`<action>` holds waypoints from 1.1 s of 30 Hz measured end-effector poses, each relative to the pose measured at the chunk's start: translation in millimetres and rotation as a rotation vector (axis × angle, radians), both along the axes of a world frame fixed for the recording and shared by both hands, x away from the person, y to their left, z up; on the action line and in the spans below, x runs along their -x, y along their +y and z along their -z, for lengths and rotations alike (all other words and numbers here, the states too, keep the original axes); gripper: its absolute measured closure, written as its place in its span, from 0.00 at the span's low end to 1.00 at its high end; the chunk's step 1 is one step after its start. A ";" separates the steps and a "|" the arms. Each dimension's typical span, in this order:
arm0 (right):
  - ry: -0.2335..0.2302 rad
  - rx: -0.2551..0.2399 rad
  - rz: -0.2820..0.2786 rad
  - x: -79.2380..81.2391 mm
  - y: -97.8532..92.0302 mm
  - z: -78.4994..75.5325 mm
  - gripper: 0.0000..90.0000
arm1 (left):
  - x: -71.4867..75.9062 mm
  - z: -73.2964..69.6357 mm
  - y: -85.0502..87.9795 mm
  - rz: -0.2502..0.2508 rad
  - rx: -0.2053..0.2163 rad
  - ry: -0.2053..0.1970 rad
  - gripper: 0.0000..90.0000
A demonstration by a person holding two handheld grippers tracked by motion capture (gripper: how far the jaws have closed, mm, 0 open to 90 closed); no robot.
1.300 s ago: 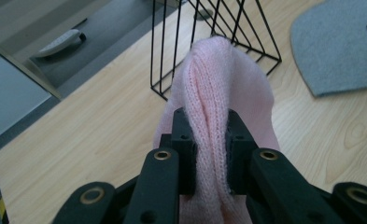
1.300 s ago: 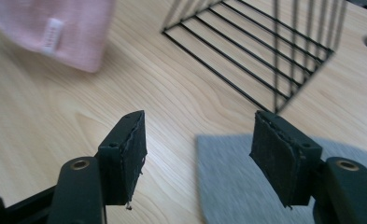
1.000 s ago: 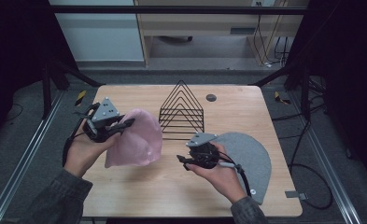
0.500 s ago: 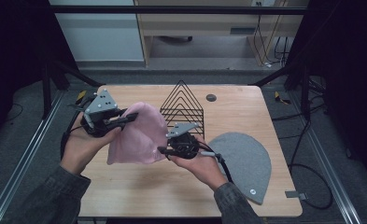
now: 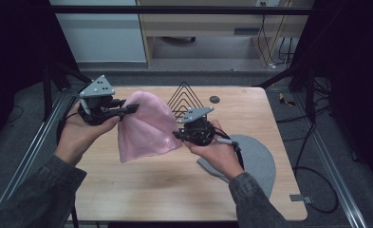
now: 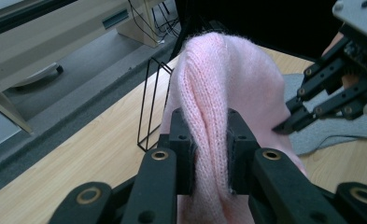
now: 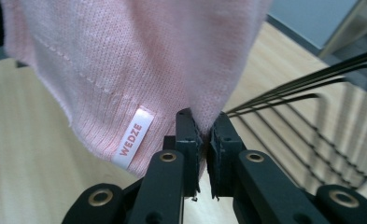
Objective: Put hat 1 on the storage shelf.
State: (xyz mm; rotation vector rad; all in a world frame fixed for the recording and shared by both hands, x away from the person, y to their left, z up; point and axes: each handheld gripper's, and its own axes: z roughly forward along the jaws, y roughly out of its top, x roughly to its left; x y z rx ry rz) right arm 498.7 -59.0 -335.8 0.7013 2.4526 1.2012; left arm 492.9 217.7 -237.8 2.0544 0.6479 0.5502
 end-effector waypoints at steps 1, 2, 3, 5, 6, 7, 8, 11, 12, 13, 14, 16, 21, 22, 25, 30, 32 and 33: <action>-0.005 0.001 0.011 -3.5 -3.6 -4.6 0.94 | -2.2 -2.0 -0.7 0.003 0.005 -0.001 0.85; -0.007 0.001 0.015 -6.7 -6.4 -8.5 0.94 | -4.6 -4.1 -1.8 0.003 0.010 -0.005 0.85; -0.007 0.001 0.015 -6.7 -6.4 -8.5 0.94 | -4.6 -4.1 -1.8 0.003 0.010 -0.005 0.85; -0.010 -0.005 0.026 -16.8 -12.5 -19.8 0.94 | -12.8 -11.4 -4.5 0.007 0.022 -0.011 0.85; -0.011 -0.002 0.025 -19.3 -13.1 -22.4 0.94 | -12.8 -11.4 -4.5 0.007 0.022 -0.011 0.85; -0.016 0.002 0.024 -22.5 -13.3 -25.8 0.94 | -19.1 -17.1 -6.5 0.011 0.020 -0.018 0.85; -0.017 0.004 0.024 -25.3 -13.2 -29.1 0.94 | -22.4 -20.0 -7.1 0.014 0.023 -0.021 0.85; -0.020 0.013 0.023 -33.5 -11.5 -37.1 0.94 | -32.6 -28.0 -9.1 0.015 0.024 -0.030 0.85; -0.019 0.012 0.028 -35.8 -11.1 -39.3 0.94 | -34.6 -29.4 -9.5 0.011 0.024 -0.033 0.85; -0.020 0.008 0.032 -37.6 -11.1 -40.8 0.94 | -37.5 -31.9 -10.2 0.007 0.021 -0.036 0.85; -0.020 -0.004 0.034 -39.8 -11.6 -43.6 0.94 | -37.5 -31.9 -10.2 0.007 0.021 -0.036 0.85; -0.023 -0.015 0.040 -41.2 -12.4 -47.6 0.94 | -42.4 -37.0 -10.8 0.002 0.025 -0.034 0.85; -0.025 -0.009 0.050 -45.7 -14.6 -50.2 0.93 | -51.7 -35.3 -13.3 -0.013 0.023 -0.028 0.85; -0.027 -0.004 0.053 -47.3 -15.3 -50.0 0.93 | -53.8 -34.2 -13.4 -0.014 0.027 -0.027 0.85; -0.023 -0.021 0.058 -53.6 -18.6 -50.1 0.93 | -59.5 -33.0 -14.0 -0.020 0.029 -0.030 0.85; -0.018 -0.056 0.066 -66.2 -23.7 -51.7 0.93 | -73.8 -40.5 -22.1 -0.021 0.023 -0.064 0.85; -0.021 -0.078 0.081 -71.0 -25.5 -53.9 0.93 | -78.2 -42.7 -26.0 -0.022 0.034 -0.065 0.85; -0.021 -0.084 0.086 -72.0 -26.2 -55.0 0.93 | -79.9 -43.0 -28.3 -0.023 0.035 -0.068 0.85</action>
